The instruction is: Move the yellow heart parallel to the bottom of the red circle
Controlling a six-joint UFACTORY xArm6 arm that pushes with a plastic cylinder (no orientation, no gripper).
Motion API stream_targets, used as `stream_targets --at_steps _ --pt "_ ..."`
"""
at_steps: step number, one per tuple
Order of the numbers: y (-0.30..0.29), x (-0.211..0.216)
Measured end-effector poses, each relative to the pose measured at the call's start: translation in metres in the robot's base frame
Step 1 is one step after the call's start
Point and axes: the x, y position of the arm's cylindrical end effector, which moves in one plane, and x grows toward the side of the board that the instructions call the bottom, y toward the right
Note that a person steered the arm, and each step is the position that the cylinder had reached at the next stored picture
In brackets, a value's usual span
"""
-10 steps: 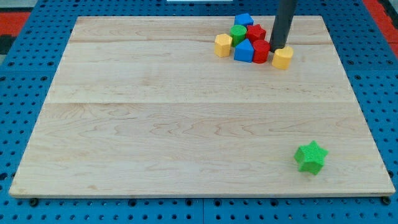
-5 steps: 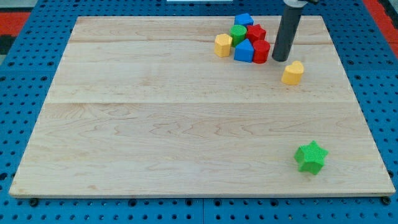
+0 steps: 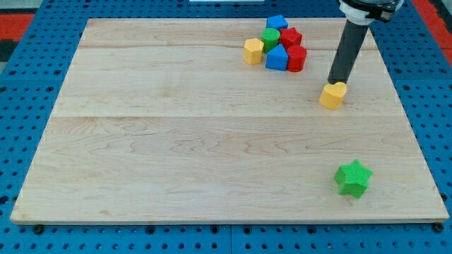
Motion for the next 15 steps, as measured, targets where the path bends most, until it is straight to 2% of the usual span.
stream_targets --at_steps 1,2,3,4,5,7,9,10,11,12,14,15 --pt "-0.042 0.037" --pt "-0.054 0.053" --pt "-0.030 0.004" --pt "0.007 -0.002" --pt "0.014 0.021" --pt "0.014 0.030" --pt "-0.008 0.072" --pt "-0.065 0.075" --pt "-0.081 0.071" --pt "-0.116 0.054" --pt "-0.204 0.054" --pt "-0.211 0.072"
